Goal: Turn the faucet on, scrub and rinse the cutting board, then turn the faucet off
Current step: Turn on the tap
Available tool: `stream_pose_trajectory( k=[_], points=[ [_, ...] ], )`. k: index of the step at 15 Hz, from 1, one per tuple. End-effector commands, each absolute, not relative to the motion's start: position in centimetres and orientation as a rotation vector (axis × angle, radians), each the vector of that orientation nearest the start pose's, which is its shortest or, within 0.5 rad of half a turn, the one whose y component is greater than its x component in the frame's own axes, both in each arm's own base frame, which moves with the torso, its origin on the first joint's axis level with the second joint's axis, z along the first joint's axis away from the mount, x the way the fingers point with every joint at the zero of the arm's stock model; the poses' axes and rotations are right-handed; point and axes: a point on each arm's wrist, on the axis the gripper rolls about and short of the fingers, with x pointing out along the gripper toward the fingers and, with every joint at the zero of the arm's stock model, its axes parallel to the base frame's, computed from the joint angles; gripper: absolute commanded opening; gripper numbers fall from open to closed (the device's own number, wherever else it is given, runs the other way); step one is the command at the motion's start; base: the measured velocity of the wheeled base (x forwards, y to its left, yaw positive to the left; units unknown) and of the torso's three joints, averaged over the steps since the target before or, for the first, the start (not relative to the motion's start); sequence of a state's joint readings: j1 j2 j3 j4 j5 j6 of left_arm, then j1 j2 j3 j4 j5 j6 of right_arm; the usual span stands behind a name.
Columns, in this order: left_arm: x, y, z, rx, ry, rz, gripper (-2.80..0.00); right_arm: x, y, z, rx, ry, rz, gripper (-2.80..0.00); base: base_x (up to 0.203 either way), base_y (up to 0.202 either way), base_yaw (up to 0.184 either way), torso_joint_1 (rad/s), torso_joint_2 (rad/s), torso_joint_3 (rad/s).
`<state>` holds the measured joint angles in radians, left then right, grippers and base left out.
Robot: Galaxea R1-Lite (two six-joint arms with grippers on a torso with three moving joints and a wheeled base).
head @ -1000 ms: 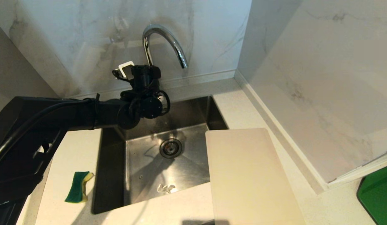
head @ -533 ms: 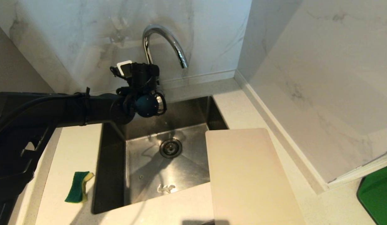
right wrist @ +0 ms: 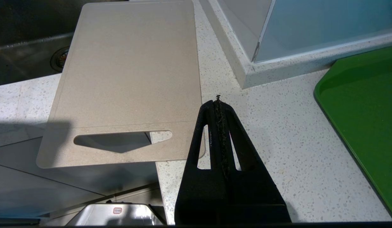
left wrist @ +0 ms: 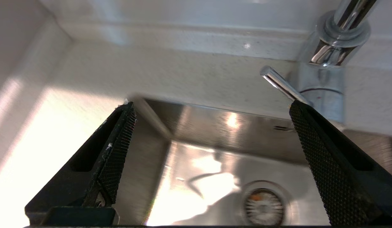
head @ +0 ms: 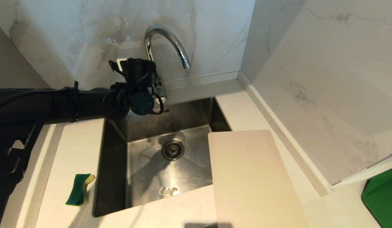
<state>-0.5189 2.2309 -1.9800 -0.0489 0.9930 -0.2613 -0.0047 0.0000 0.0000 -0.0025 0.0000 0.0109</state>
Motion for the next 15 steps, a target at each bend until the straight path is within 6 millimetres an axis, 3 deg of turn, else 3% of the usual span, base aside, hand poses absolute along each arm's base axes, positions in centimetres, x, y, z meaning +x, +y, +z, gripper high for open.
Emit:
stream_pose_trajectory(
  k=[1, 6, 15],
  points=[
    [41.0, -20.5, 25.6, -0.071, 0.085, 0.504, 0.00, -2.3, 0.0, 7.6, 0.011, -0.003, -0.005, -2.80, 0.000, 0.000, 0.000, 0.000, 0.00, 0.000],
    [40.9, -20.7, 25.8, -0.067, 0.079, 0.502, 0.00, -2.3, 0.0, 7.6, 0.011, -0.003, -0.005, -2.80, 0.000, 0.000, 0.000, 0.000, 0.00, 0.000],
    [41.0, -21.4, 25.8, -0.352, -0.020, 0.489, 0.00, -2.3, 0.0, 7.6, 0.011, -0.003, -0.005, -2.80, 0.000, 0.000, 0.000, 0.000, 0.00, 0.000]
  ],
)
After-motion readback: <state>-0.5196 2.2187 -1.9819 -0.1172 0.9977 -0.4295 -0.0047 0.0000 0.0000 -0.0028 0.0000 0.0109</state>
